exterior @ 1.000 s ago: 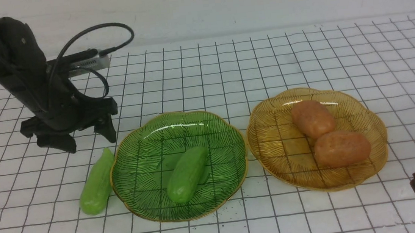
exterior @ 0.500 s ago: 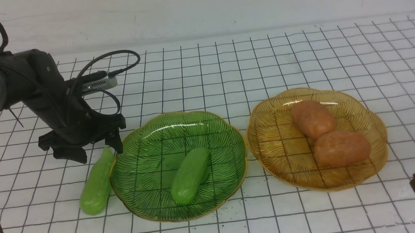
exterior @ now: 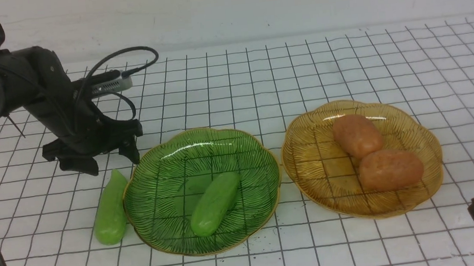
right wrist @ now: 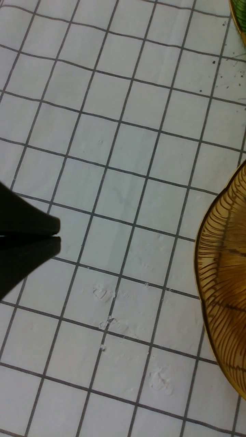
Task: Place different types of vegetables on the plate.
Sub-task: 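Put the green cucumber next to the left plate into that plate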
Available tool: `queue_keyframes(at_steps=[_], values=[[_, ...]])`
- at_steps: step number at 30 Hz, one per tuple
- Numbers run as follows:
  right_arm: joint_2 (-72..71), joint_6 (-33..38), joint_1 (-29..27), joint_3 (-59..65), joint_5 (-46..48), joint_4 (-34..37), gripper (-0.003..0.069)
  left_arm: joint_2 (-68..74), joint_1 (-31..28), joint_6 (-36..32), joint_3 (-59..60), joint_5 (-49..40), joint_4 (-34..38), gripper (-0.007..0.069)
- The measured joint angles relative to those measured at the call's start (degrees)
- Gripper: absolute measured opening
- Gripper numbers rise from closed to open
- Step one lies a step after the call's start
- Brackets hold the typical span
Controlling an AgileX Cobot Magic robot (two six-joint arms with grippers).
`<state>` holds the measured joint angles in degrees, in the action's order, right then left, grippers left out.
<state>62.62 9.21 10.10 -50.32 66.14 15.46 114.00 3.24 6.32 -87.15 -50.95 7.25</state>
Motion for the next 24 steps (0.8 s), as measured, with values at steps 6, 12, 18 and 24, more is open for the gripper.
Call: queue_keyframes(at_steps=[6, 12, 18, 24], values=[[0.00, 0.00, 0.00, 0.00, 0.00, 0.00, -0.0014, -0.47, -0.12, 2.61, -1.81, -2.44, -6.35, 0.0582], [0.00, 0.00, 0.00, 0.00, 0.00, 0.00, -0.0014, 0.86, -0.16, 8.80, -1.85, -4.20, -11.24, 0.0582], [0.00, 0.00, 0.00, 0.00, -0.06, 0.00, -0.0014, 4.77, -0.16, 9.97, -1.85, -4.10, -10.39, 0.0582], [0.00, 0.00, 0.00, 0.00, -0.11, -0.05, -0.0014, 6.16, -0.16, 10.09, -1.85, -4.04, -8.80, 0.0578]])
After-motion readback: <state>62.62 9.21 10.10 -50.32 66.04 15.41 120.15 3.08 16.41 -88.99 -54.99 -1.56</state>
